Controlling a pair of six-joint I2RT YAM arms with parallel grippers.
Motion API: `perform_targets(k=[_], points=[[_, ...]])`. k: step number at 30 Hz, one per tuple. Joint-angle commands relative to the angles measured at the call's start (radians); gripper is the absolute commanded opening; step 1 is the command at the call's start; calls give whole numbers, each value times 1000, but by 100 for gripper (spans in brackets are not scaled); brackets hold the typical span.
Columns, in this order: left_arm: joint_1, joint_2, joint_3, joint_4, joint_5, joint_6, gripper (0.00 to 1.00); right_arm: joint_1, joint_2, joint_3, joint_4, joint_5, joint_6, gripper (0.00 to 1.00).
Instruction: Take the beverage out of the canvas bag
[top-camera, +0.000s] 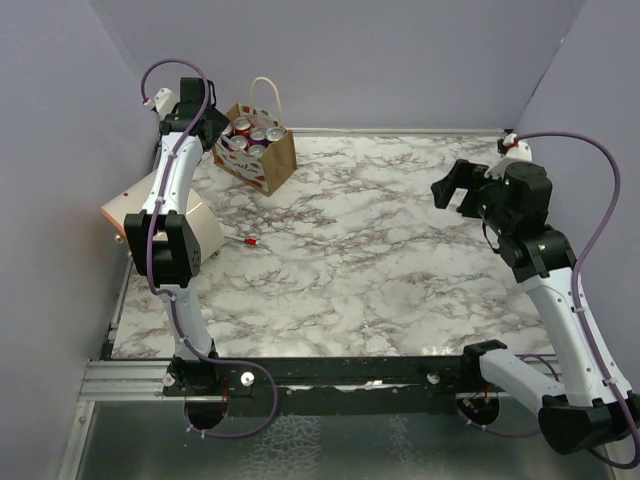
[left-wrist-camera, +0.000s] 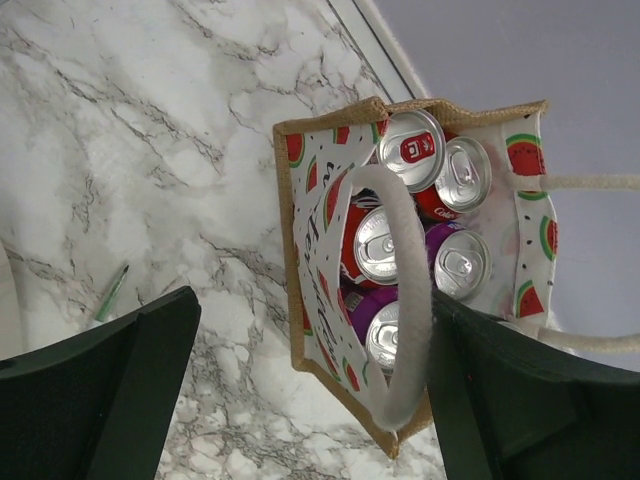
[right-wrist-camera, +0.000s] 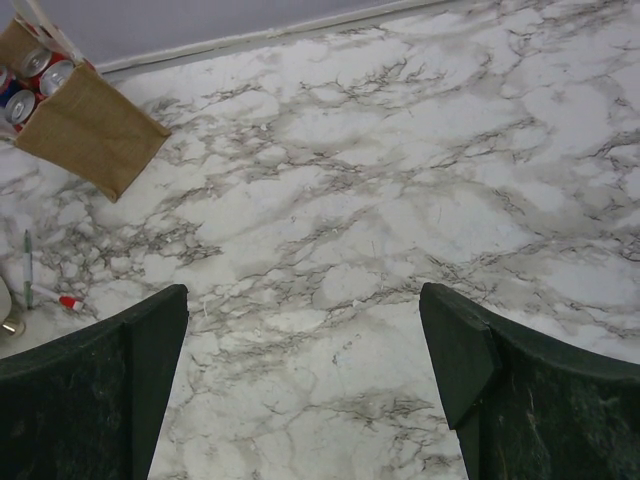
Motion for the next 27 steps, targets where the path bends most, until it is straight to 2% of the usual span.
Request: perform_targets(k=[1,6,9,11,22,24,27], points=[[13,65,96,-58,46,21,85,4,-34,-2,0,20,-9,99],[19,112,147,-87,91,30,61,4,-35,-1,2,13,-4,99],[20,109,140,-62,134,50,54,6,-38,1,3,15,-6,99],[22,104,134,-31,174,83,41,6,-39,-1,1,17,-5,99],[23,60,84,48,390,183,5,13,-40,-7,-3,7,7,99],[24,46,56,66,436,192,0,18,-40,-8,-2,7,7,99],[22,27,15,84,499,193,0,22,-34,-7,1,6,11,99]])
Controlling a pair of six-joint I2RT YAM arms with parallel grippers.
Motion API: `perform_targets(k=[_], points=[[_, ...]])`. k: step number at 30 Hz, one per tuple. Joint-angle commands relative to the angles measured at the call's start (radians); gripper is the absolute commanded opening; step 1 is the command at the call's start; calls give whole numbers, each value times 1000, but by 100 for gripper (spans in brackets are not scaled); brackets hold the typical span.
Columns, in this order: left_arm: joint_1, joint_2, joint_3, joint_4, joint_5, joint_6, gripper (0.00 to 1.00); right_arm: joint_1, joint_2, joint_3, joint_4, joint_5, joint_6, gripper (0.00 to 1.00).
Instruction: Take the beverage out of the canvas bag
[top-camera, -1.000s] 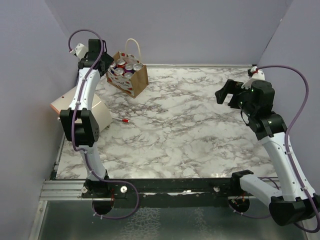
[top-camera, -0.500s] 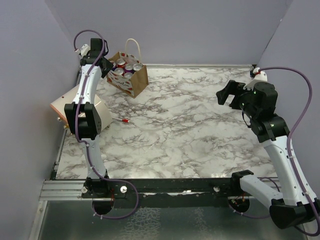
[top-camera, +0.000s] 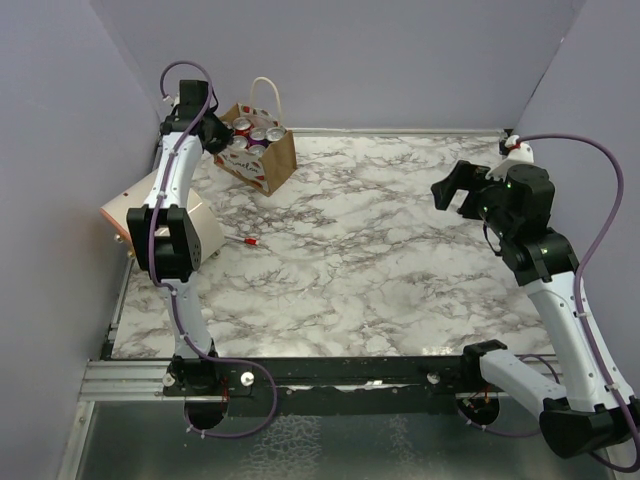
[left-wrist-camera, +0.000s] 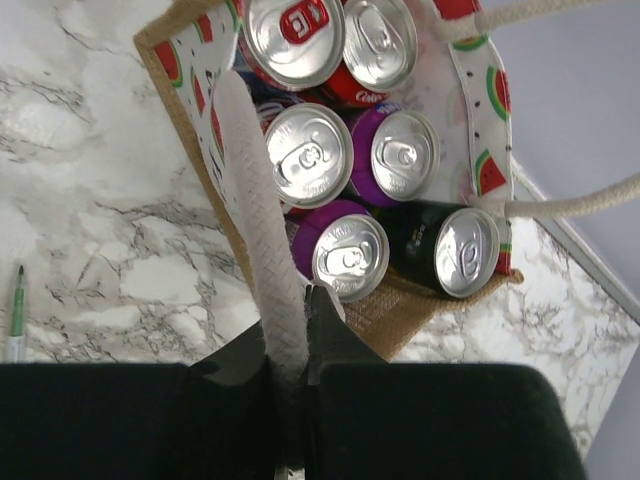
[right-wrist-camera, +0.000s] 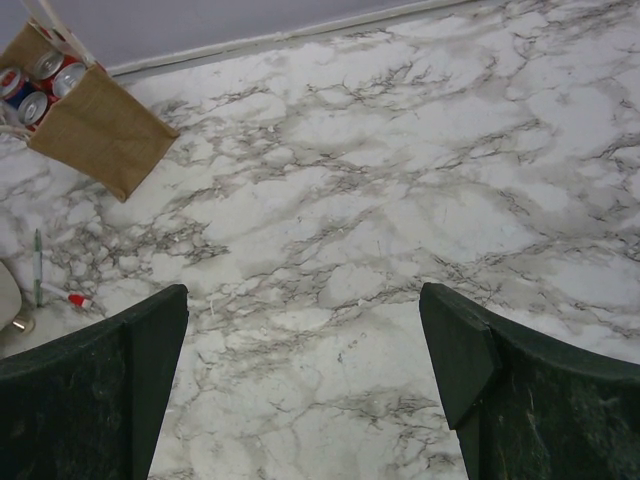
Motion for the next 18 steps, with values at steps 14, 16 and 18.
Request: perform_targets(k=[14,16,18], points=[[-54,-153,-181,106,296,33,0,32,16,-10,21,-14,23,99],[-72,-158,-193,102,299,34,0,33,16,-11,21,-17,23,99],[-96,-165,-208,110,300,33,0,35,15,-13,21,-18,24,99]])
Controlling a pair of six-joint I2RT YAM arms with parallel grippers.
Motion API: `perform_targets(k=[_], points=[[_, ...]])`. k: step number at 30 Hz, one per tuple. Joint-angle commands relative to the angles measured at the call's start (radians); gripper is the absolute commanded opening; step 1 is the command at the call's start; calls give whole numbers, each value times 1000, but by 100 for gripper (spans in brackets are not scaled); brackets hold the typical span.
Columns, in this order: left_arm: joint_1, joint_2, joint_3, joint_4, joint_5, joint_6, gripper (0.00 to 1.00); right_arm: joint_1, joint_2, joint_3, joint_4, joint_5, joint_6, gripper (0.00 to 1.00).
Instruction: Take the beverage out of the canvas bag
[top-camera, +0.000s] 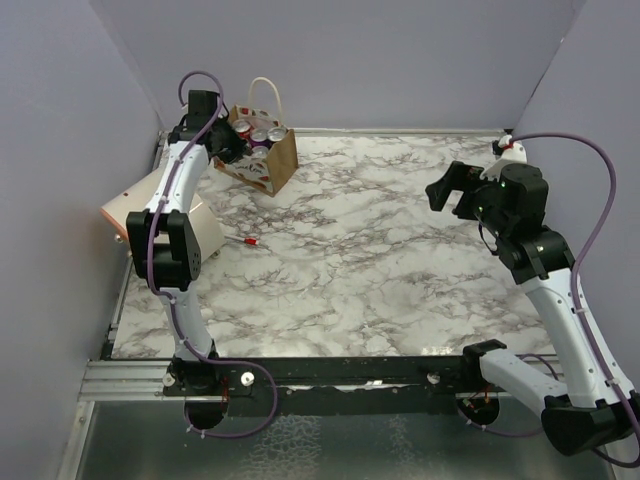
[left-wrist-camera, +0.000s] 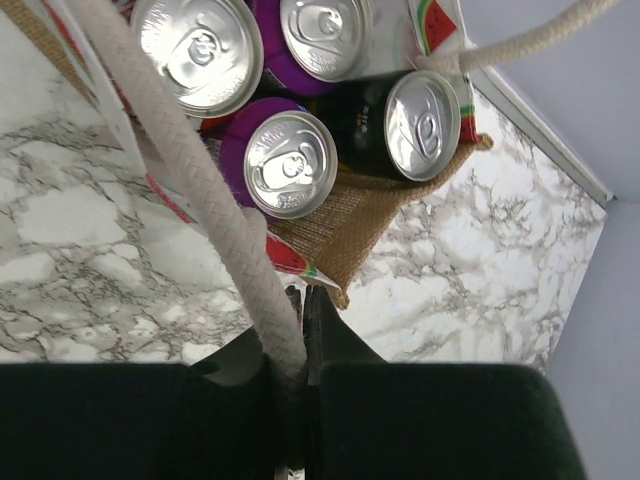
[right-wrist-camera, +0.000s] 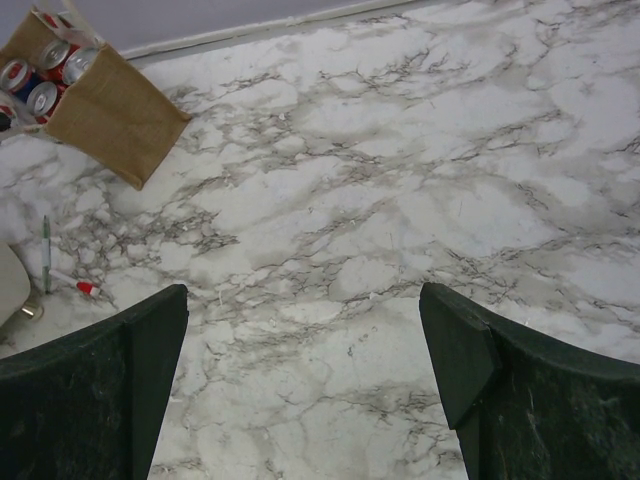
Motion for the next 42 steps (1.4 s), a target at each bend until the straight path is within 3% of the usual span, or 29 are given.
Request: perform_targets(k=[1,14,26,42], points=[[-77,-69,-23,22,80,13,0,9,-3,-14,20,-15,11,99],[-284,-23,16,23,92,18,0,29,4,-27,26,-22,17,99],[-465,-83,-54,-21,61,91,0,37,26,-25,28,-43,31,99],[-721,-304,-304,-24,-29,159,0,37,40,-16,-104,-45,91,100]])
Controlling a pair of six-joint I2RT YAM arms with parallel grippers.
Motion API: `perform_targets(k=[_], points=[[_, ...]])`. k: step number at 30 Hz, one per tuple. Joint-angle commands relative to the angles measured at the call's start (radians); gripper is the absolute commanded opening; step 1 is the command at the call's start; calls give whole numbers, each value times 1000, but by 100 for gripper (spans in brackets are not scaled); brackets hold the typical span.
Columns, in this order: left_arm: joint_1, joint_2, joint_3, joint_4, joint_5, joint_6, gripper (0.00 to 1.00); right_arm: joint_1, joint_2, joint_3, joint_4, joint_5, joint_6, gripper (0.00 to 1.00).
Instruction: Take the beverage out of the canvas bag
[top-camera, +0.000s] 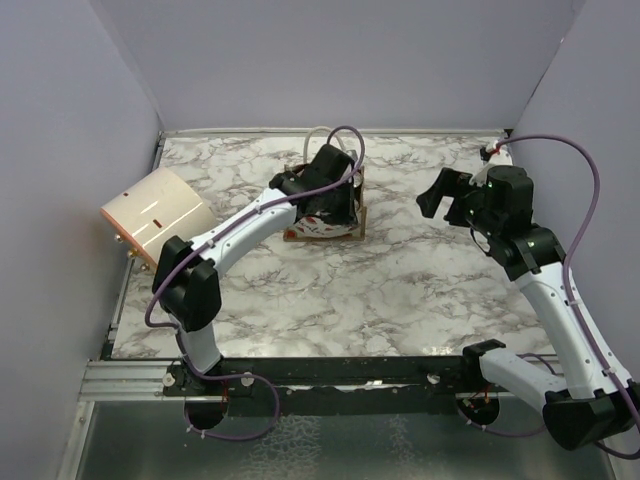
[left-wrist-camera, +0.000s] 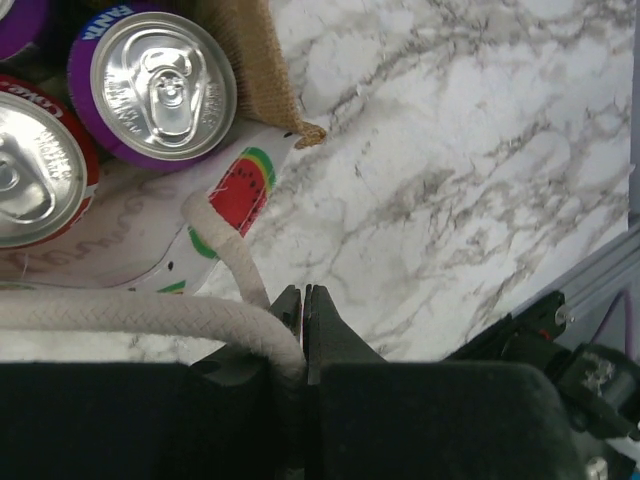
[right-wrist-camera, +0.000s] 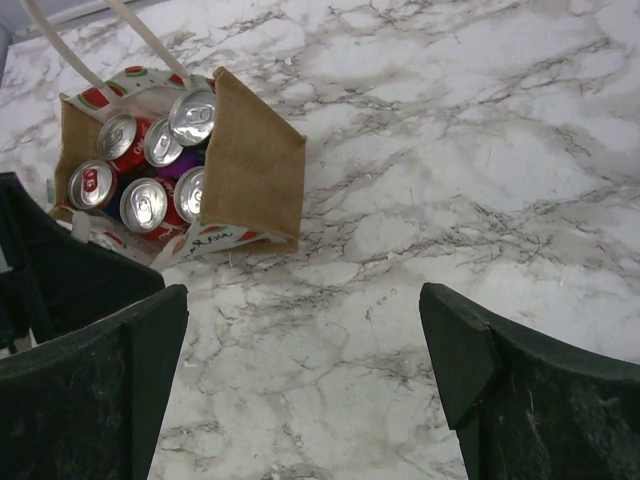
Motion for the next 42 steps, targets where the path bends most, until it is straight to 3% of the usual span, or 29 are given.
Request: perform_targets(k=[1,13,24,33,41,42], points=[[-61,-151,-100,10,24,13,0,6,17,7,-78,-18,45,100],[-98,-487,-464,-8,-22,-100,0,6,27,0,-188,26,157,99],[-98,-741,-610,-158,-119,-184,0,6,8,-8,-179,-146,58,99],[-97,-699,-565,-216,-201,-157,0,6,117,204,-154,-363,-115,99],[-95,-655,-519,-259,-306,-105,0,50,312,387,-103,-575,-112,99],[-93,-654,-514,-260,-311,-99,4,69,333,414,-105,-576,-119,100]])
